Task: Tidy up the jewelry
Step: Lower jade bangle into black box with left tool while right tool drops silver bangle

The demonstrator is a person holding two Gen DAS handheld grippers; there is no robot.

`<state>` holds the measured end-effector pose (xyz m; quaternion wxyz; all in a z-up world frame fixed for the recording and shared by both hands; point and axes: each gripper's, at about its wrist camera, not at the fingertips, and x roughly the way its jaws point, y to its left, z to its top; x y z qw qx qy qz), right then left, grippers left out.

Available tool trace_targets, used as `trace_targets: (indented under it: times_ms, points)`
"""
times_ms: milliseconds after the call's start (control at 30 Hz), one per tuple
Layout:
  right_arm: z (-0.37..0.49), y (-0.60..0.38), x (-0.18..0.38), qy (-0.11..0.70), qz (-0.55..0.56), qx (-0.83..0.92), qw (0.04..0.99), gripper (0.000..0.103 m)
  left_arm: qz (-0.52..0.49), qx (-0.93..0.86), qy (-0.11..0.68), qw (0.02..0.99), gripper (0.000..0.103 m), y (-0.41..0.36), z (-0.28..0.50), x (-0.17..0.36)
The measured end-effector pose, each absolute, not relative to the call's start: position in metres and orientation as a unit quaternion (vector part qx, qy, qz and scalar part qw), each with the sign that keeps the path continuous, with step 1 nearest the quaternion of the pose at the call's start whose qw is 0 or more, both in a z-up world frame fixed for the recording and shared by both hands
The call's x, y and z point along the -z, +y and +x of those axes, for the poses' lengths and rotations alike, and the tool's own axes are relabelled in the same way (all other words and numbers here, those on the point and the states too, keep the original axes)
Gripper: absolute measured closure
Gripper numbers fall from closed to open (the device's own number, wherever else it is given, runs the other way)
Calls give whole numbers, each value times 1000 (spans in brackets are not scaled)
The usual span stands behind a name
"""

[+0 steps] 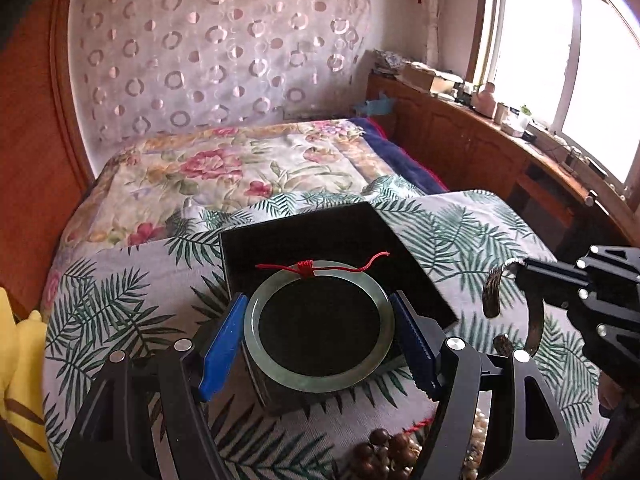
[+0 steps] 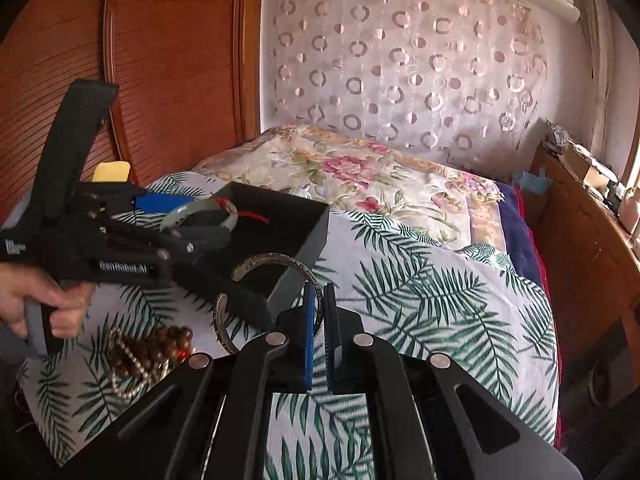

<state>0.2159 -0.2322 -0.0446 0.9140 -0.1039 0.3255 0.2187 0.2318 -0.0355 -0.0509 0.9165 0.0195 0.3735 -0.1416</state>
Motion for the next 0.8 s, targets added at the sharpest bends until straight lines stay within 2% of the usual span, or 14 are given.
trace_targets:
  times_ms: [167,233,433,800]
  points:
    - [230,-224,48,327,-111,-220,913,98,8,140,372,918,32,-31,232,54]
    - [234,-220,49,326,-116,-221,912,98,6,133,362,923,21,-28,228,52]
    - [250,-208,51,329,-117,-228,909,98,1,123,343,931,20,-16,219,40]
    - [269,-170,58,332,-142,-241,901,98,-11,78,315,946,9,28,186,35]
